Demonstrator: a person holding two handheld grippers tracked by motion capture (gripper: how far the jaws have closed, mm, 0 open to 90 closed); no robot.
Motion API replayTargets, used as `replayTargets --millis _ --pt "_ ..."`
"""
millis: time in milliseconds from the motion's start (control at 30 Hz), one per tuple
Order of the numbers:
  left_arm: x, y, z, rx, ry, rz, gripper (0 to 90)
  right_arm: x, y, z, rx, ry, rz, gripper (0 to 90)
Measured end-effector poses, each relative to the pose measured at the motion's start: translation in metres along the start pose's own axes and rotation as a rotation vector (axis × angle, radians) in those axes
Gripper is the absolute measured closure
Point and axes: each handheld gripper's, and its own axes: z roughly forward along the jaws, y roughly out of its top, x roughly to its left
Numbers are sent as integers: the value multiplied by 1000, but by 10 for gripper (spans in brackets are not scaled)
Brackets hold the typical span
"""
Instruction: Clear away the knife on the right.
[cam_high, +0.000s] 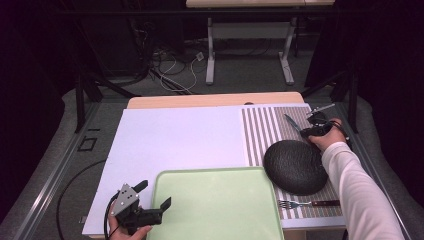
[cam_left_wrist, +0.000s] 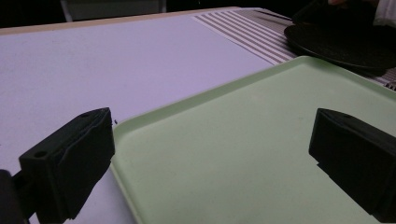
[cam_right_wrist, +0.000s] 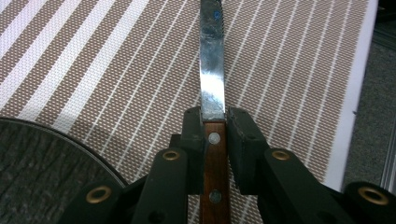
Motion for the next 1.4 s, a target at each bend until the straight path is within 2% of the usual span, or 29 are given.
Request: replayTargets --millis 67,133,167,200,333,433,567,767,1000,1200,1400 --pt "0 0 0 0 0 0 6 -4 -1 -4 11 -16 -5 773" --pt "0 0 0 0 1 -1 6 -5 -1 -7 7 -14 21 773" --pt "0 0 0 0 1 -1 6 -7 -2 -8 10 -21 12 773" --pt "0 0 0 -1 1 -1 6 -7 -2 -9 9 -28 25 773" --pt "0 0 0 -1 2 0 6 -10 -3 -15 10 -24 45 773" --pt "1 0 0 -3 2 2 6 -10 -3 -18 12 -29 51 773" --pt "0 0 0 -6 3 3 6 -8 -2 -25 6 -31 83 773" --pt "0 1 -1 -7 1 6 6 -1 -3 -37 -21 -26 102 772" --pt "0 1 -1 -8 -1 8 6 10 -7 -52 -20 -8 112 772" --pt "-1 1 -1 -8 -3 13 6 23 -16 -69 -55 7 112 772" --pt "-2 1 0 -7 -6 13 6 35 -27 -82 -54 -10 104 772"
